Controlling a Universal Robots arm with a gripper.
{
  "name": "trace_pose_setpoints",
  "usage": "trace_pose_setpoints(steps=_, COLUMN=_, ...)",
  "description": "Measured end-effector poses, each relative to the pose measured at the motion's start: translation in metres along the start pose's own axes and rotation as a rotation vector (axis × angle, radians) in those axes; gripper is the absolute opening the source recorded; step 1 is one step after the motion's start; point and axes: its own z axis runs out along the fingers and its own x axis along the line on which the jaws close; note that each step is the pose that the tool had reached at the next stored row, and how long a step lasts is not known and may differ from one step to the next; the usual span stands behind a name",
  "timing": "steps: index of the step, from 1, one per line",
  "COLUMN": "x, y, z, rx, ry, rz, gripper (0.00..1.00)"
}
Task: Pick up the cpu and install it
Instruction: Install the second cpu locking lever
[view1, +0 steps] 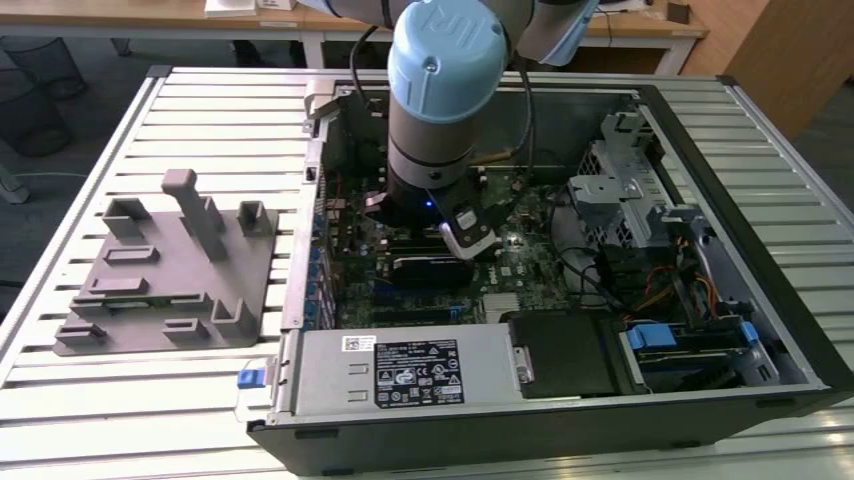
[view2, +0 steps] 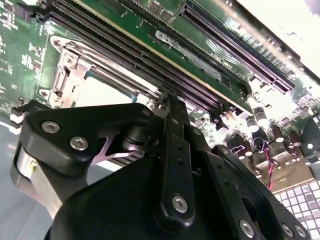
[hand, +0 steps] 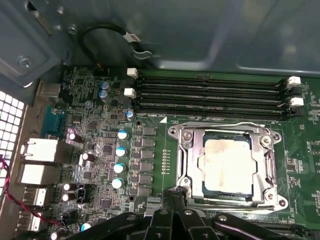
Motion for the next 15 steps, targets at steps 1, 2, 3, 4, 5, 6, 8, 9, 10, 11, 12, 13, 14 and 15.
trace_pose_setpoints(steps=1, x=0.0003, y=0.0003, z=0.0005, rx=-0.0005, ry=0.0, rz=0.0, gripper=0.11)
trace_pose_setpoints(steps=2, x=0.0005, y=0.0009, z=0.0011, rx=-0.0008, ry=0.0001, rz=-0.001, gripper=0.11)
trace_pose_setpoints(steps=3, x=0.0006, y=0.0015, z=0.0016, rx=-0.0008, ry=0.0004, rz=-0.001, gripper=0.11)
trace_pose_setpoints(steps=4, x=0.0005, y=0.0021, z=0.0023, rx=-0.001, ry=0.0004, rz=-0.001, gripper=0.11)
trace_pose_setpoints(steps=5, x=0.0005, y=0.0025, z=0.0029, rx=-0.0015, ry=0.0004, rz=-0.002, gripper=0.11)
trace_pose_setpoints(steps=6, x=0.0005, y=0.0026, z=0.0033, rx=-0.0015, ry=0.0006, rz=-0.002, gripper=0.11)
trace_pose_setpoints(steps=8, x=0.0006, y=0.0024, z=0.0036, rx=-0.0011, ry=0.0008, rz=-0.002, gripper=0.11)
trace_pose_setpoints(steps=9, x=0.0006, y=0.0024, z=0.0036, rx=-0.0012, ry=0.0008, rz=-0.002, gripper=0.11)
trace_pose_setpoints(steps=10, x=0.0005, y=0.0024, z=0.0036, rx=-0.0014, ry=0.0006, rz=-0.002, gripper=0.11)
trace_pose_setpoints(steps=11, x=0.0005, y=0.0026, z=0.0032, rx=-0.002, ry=0.0002, rz=-0.002, gripper=0.11)
trace_pose_setpoints(steps=12, x=0.0005, y=0.0031, z=0.0017, rx=-0.002, ry=0.0001, rz=-0.002, gripper=0.11)
trace_pose_setpoints(steps=13, x=0.0005, y=0.0037, z=0.0, rx=-0.0027, ry=-0.0001, rz=-0.002, gripper=0.11)
trace_pose_setpoints(steps=14, x=0.0006, y=0.0041, z=-0.0018, rx=-0.0019, ry=0.0003, rz=-0.002, gripper=0.11)
trace_pose_setpoints(steps=15, x=0.0007, y=0.0045, z=-0.0033, rx=-0.0016, ry=0.0005, rz=-0.002, gripper=0.11)
